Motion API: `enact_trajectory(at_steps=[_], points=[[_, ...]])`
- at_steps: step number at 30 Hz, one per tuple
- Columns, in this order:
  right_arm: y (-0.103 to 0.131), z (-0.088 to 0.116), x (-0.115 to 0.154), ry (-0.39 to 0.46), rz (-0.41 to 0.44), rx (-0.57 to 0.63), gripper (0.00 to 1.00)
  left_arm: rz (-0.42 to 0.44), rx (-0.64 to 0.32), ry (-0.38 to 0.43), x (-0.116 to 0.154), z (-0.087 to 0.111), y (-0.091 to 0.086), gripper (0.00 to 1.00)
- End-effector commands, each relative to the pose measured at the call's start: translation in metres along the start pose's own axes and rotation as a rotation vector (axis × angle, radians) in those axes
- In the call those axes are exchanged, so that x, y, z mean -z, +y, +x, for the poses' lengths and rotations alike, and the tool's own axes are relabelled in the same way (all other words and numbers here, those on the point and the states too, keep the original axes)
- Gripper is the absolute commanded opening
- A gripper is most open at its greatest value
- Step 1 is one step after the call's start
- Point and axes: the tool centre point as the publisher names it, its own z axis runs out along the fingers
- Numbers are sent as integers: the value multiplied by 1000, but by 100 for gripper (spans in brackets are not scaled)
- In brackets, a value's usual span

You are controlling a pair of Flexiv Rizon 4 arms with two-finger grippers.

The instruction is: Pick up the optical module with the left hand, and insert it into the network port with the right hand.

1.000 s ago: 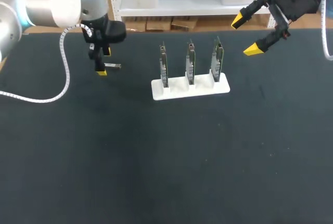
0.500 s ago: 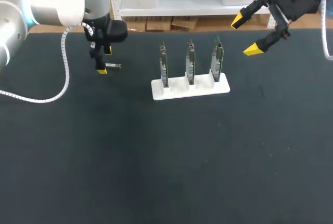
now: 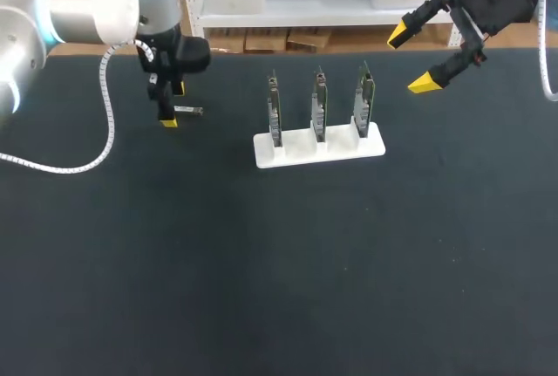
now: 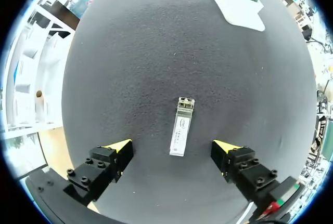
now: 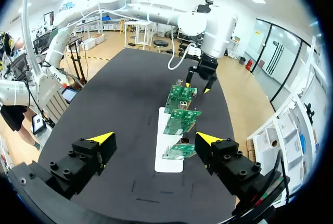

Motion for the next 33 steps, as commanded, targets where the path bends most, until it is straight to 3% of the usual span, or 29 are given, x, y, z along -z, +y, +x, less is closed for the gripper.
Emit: enact_trajectory(at_steps=[1, 6, 8, 12, 13, 16, 20, 22, 23, 24, 33], points=[[-1, 1, 0, -2, -1, 2, 100, 60, -5, 4, -1, -1, 11, 100], [-1, 1, 0, -2, -1, 2, 100, 46, -20, -1, 4, -6, 12, 100], [-1, 1, 0, -2, -1, 2, 100, 45, -19, -5, 4, -6, 11, 90], [-1, 1, 0, -2, -1, 2, 100, 49, -18, -10, 1, -7, 7, 91], [-1, 1, 0, -2, -1, 2, 100, 53, -18, -9, 0, -6, 8, 86], [-1, 1, 0, -2, -1, 2, 100, 58, -7, -2, -1, -3, 9, 47], [-1, 1, 0, -2, -1, 2, 100, 51, -8, -3, 1, -3, 10, 39], [-1, 1, 0, -2, -1, 2, 100, 48, -11, -6, 2, -5, 9, 26], [-1, 1, 0, -2, -1, 2, 100, 45, -15, -7, 3, -5, 9, 8], [-1, 1, 0, -2, -1, 2, 100, 44, -16, -8, 3, -6, 9, 0], [-1, 1, 0, -2, -1, 2, 100, 59, -20, -18, -2, -7, 7, 0]])
